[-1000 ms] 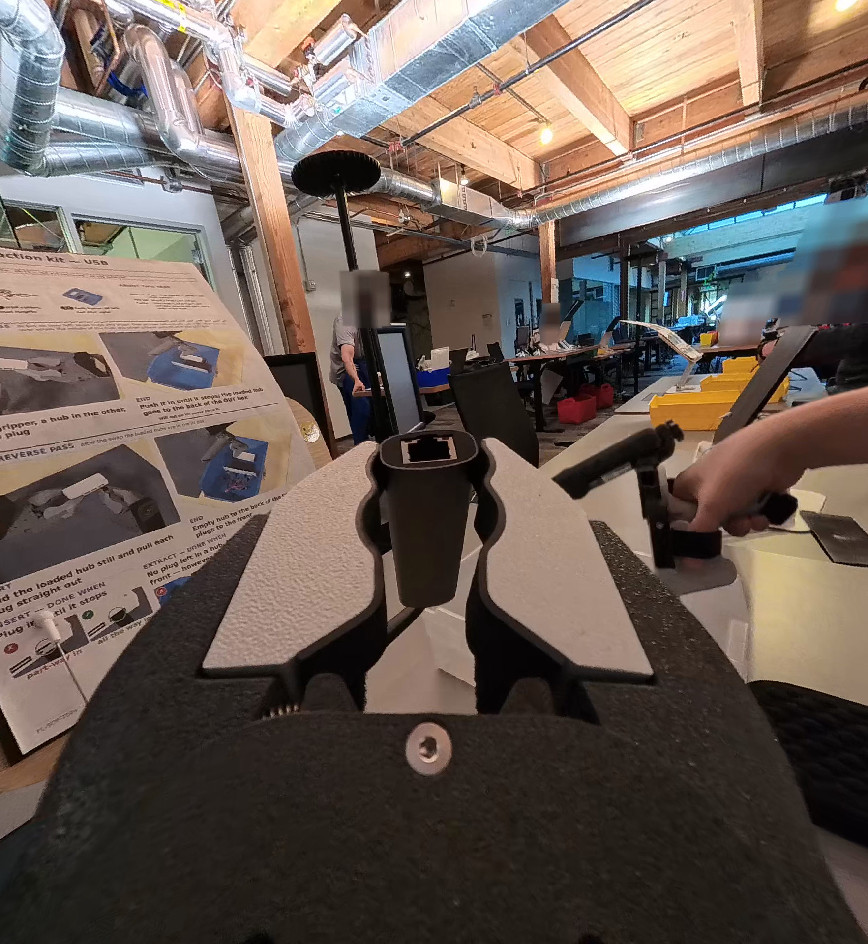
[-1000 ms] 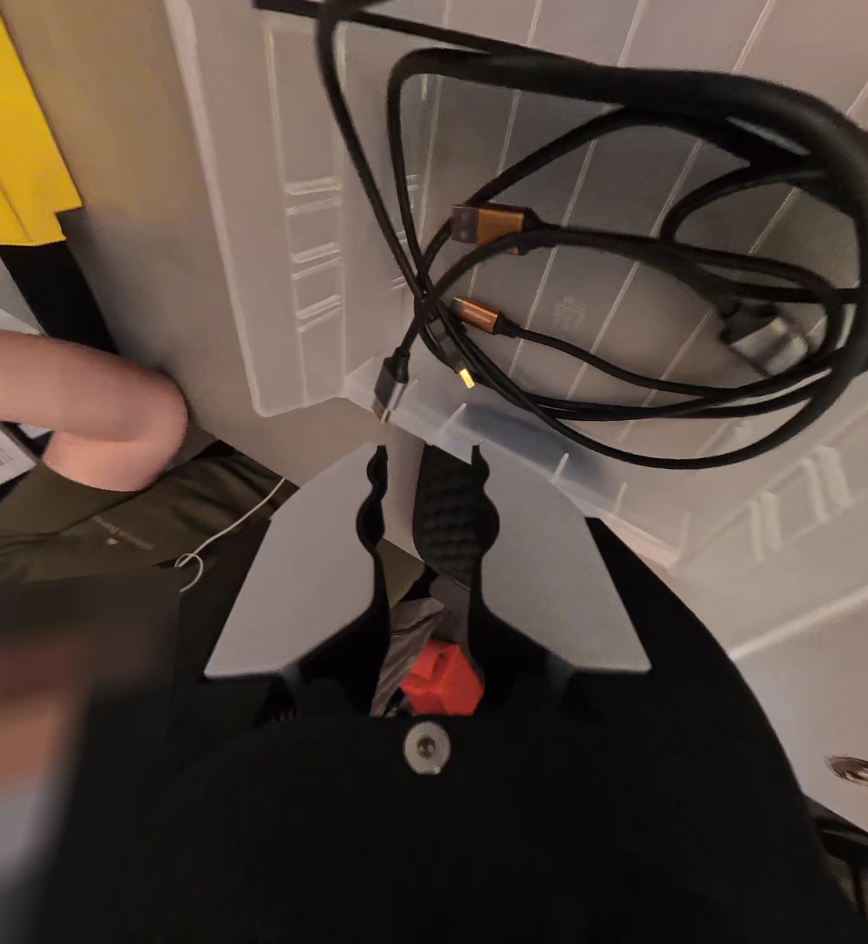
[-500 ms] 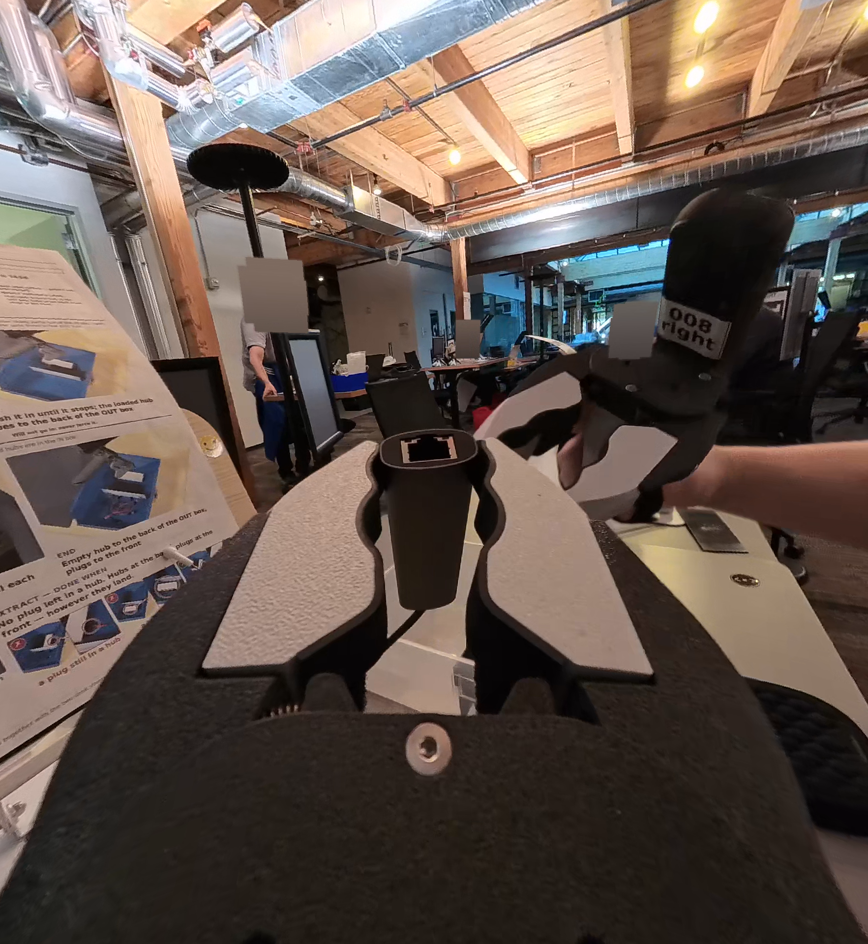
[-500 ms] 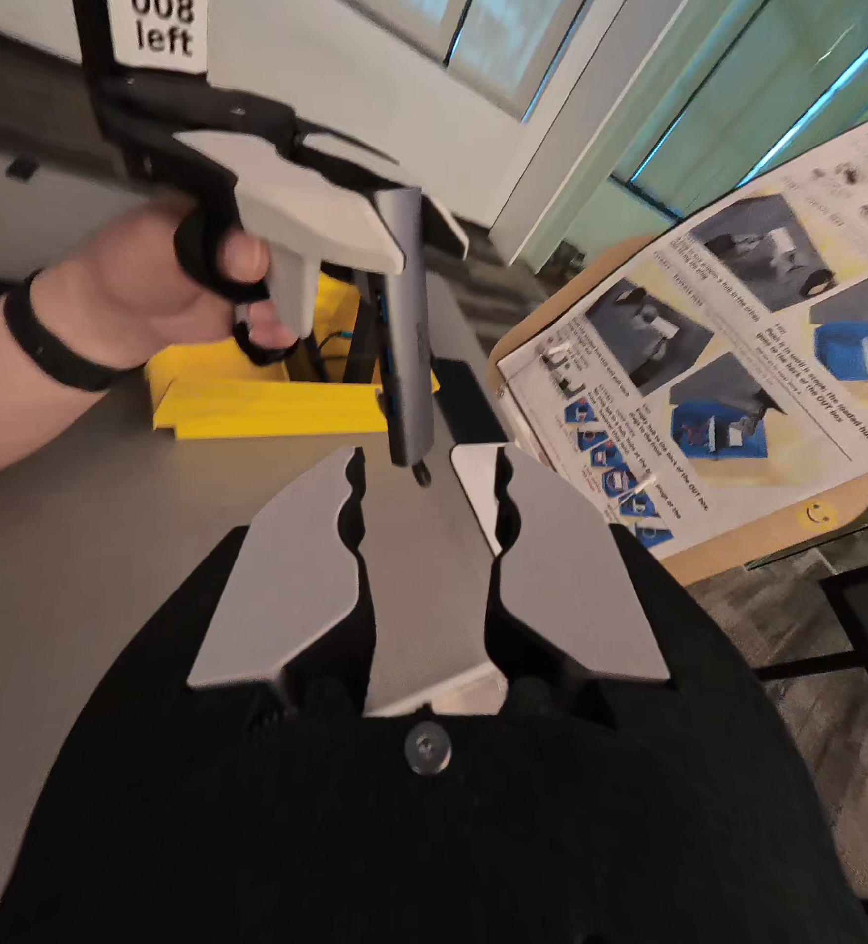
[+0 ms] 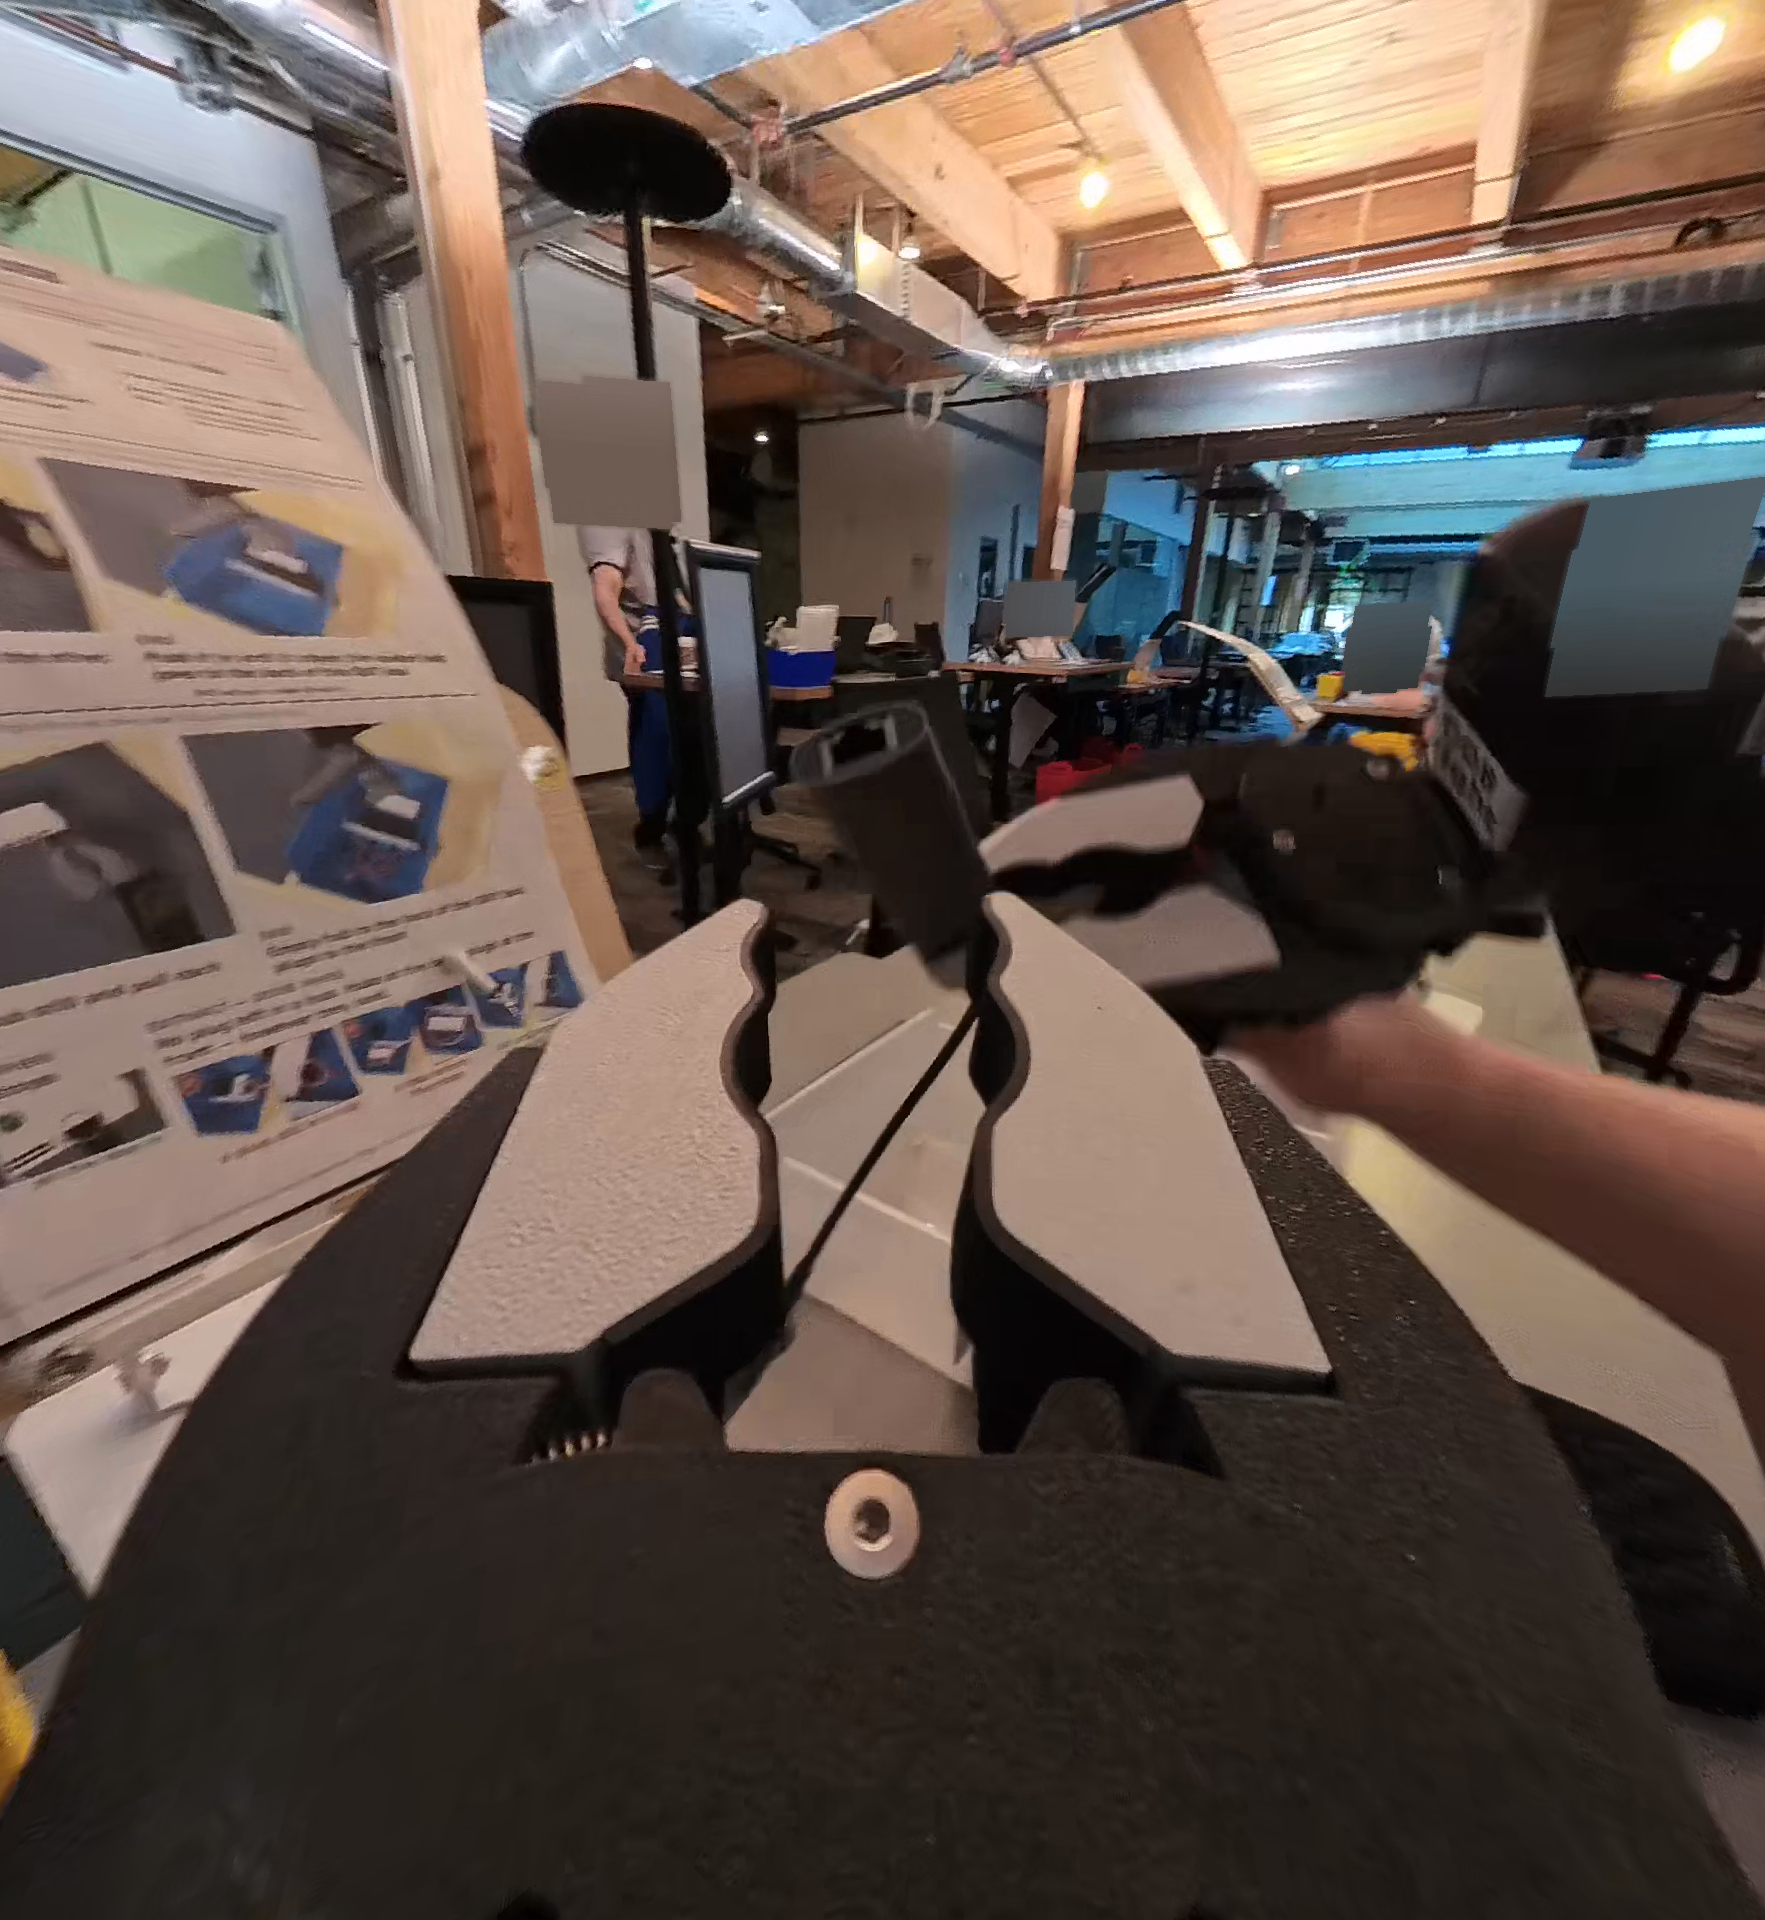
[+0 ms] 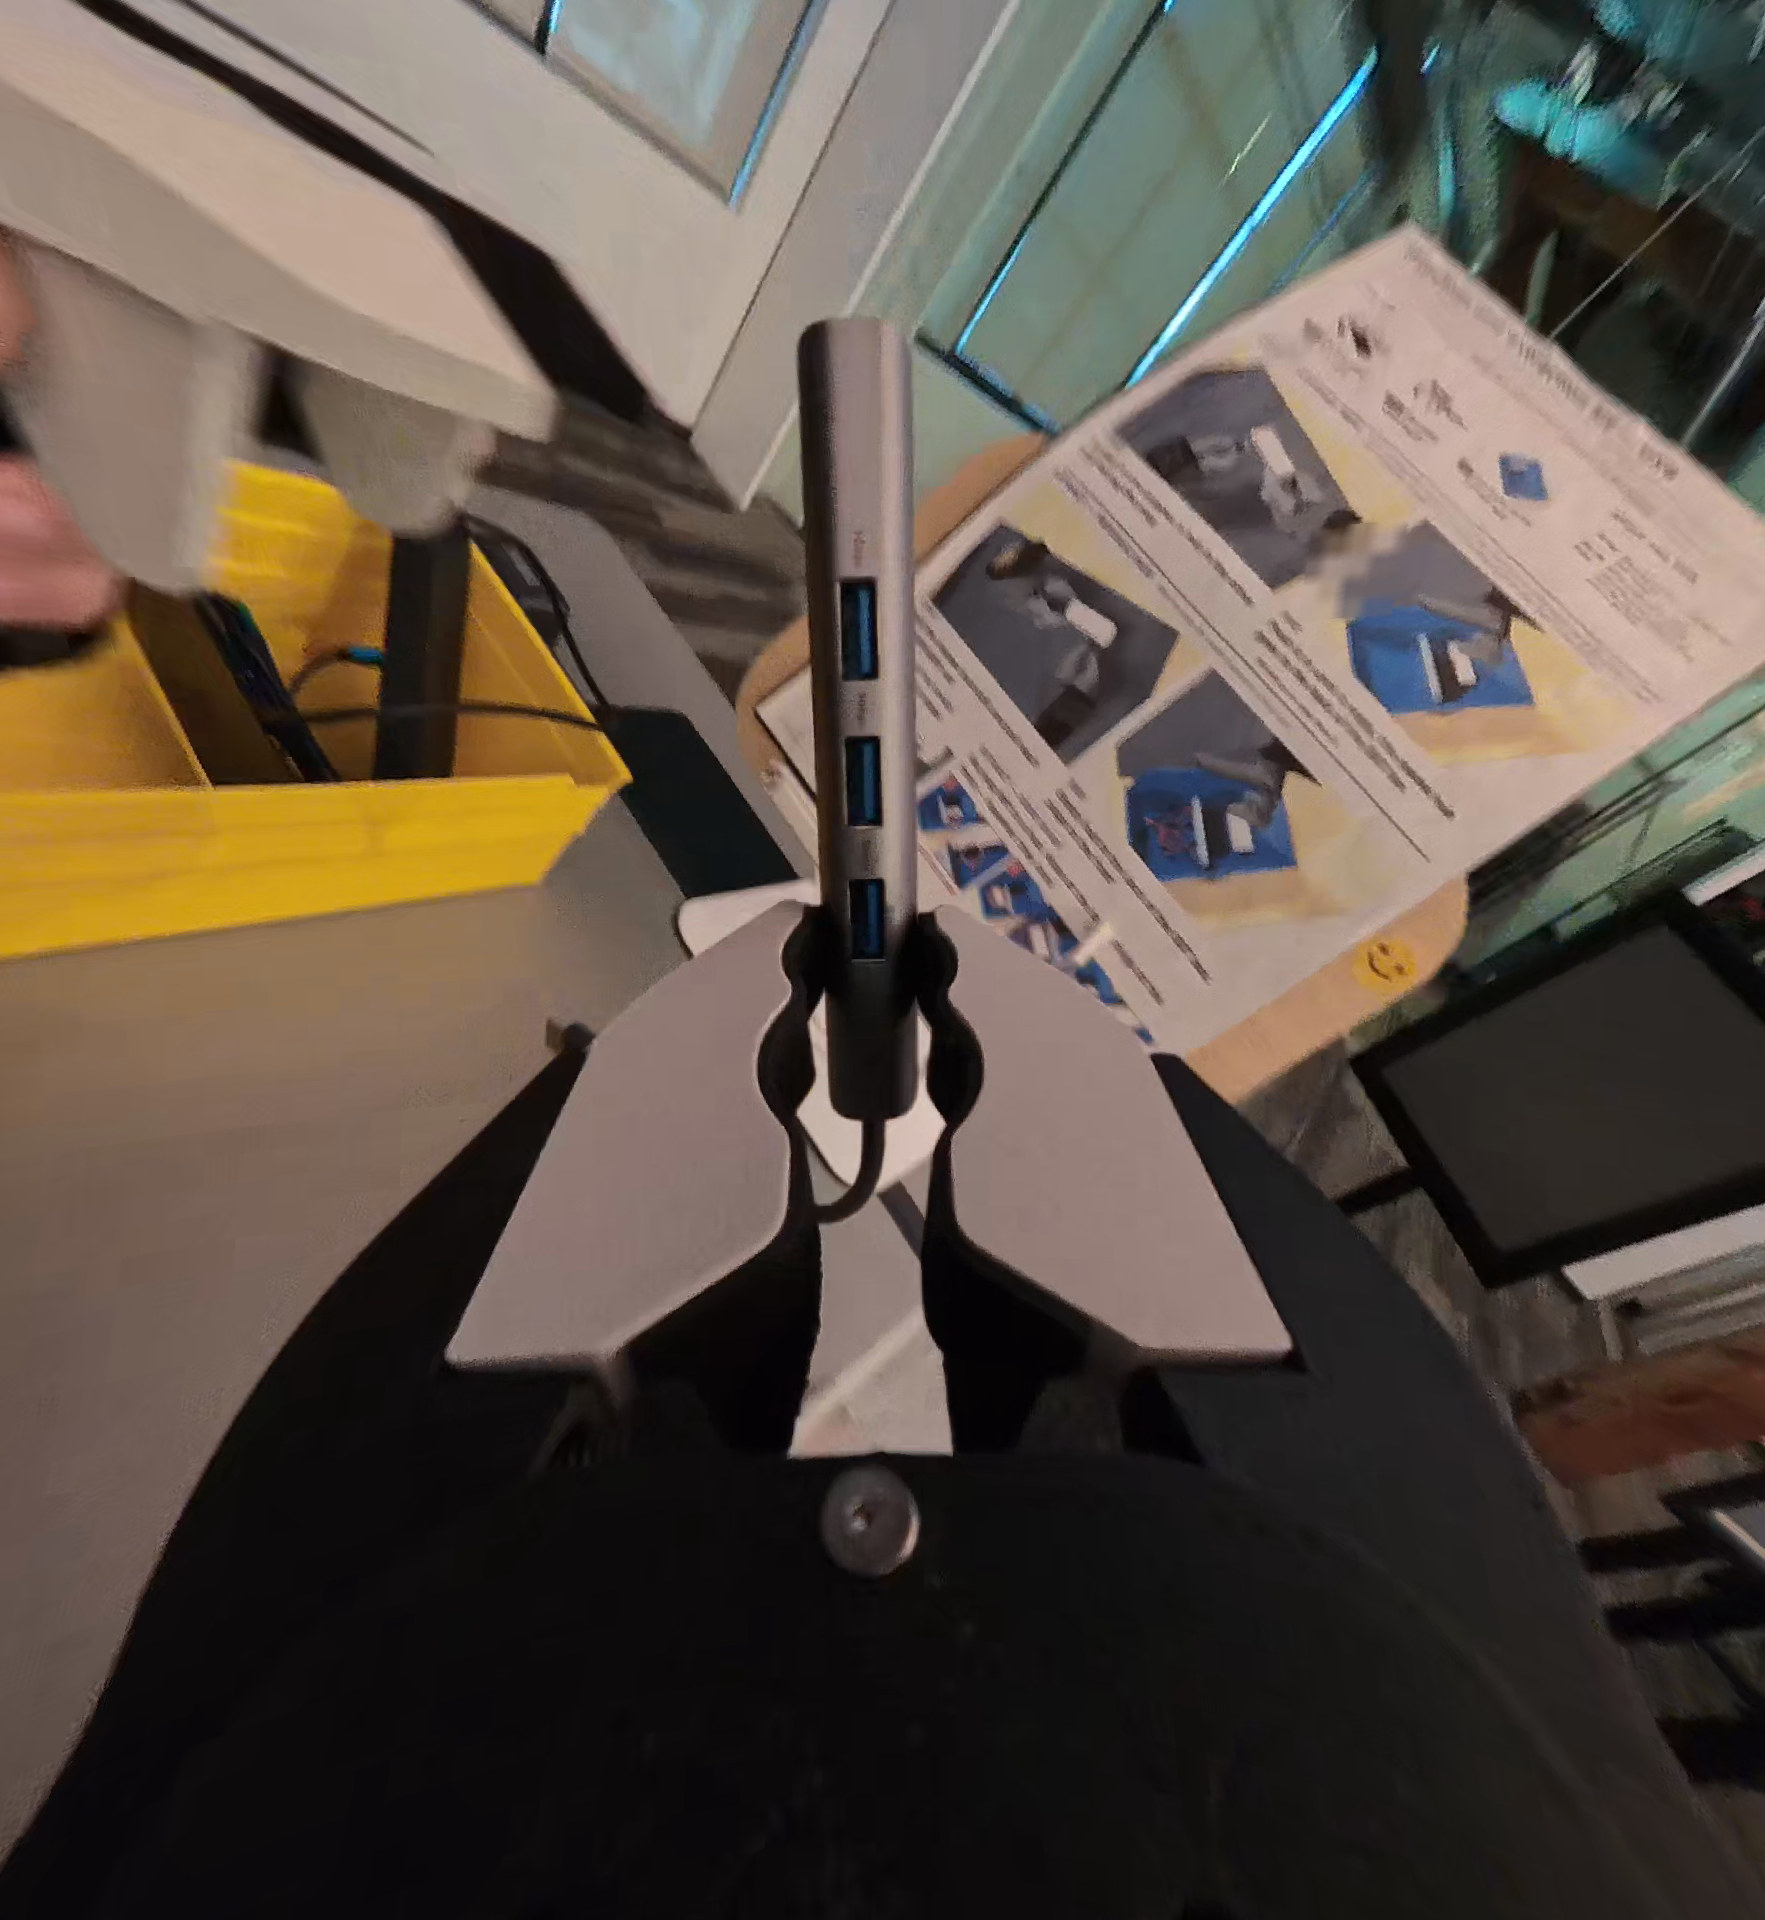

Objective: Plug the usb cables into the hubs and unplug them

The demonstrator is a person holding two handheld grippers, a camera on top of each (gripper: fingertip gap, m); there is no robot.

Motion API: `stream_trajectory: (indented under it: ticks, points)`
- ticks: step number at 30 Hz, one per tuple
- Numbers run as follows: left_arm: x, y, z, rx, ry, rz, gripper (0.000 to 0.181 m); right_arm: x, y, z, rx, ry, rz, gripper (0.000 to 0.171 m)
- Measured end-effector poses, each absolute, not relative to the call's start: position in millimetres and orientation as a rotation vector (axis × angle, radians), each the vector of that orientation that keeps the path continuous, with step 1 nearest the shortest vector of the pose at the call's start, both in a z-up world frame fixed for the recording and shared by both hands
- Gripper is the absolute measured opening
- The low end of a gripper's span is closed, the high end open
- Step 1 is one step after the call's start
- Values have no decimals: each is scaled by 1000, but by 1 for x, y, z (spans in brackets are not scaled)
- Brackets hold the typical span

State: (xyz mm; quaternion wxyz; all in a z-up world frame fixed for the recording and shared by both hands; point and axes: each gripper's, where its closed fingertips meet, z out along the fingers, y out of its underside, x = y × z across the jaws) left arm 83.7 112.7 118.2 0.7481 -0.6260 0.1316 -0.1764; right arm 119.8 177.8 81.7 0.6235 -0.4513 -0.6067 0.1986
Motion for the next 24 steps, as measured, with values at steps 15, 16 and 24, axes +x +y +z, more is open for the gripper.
stream_trajectory:
  ticks: [15,16,24]
  points:
    - [81,112,113,-1393,314,-417,29,223,324,-63,-1691,-1998,436,18]
    - [82,113,113,-1398,319,-412,29,225,330,-76,-1732,-2026,405,18]
    - [71,116,107,-1430,297,-341,29,229,375,-116,-1827,-2082,122,20]
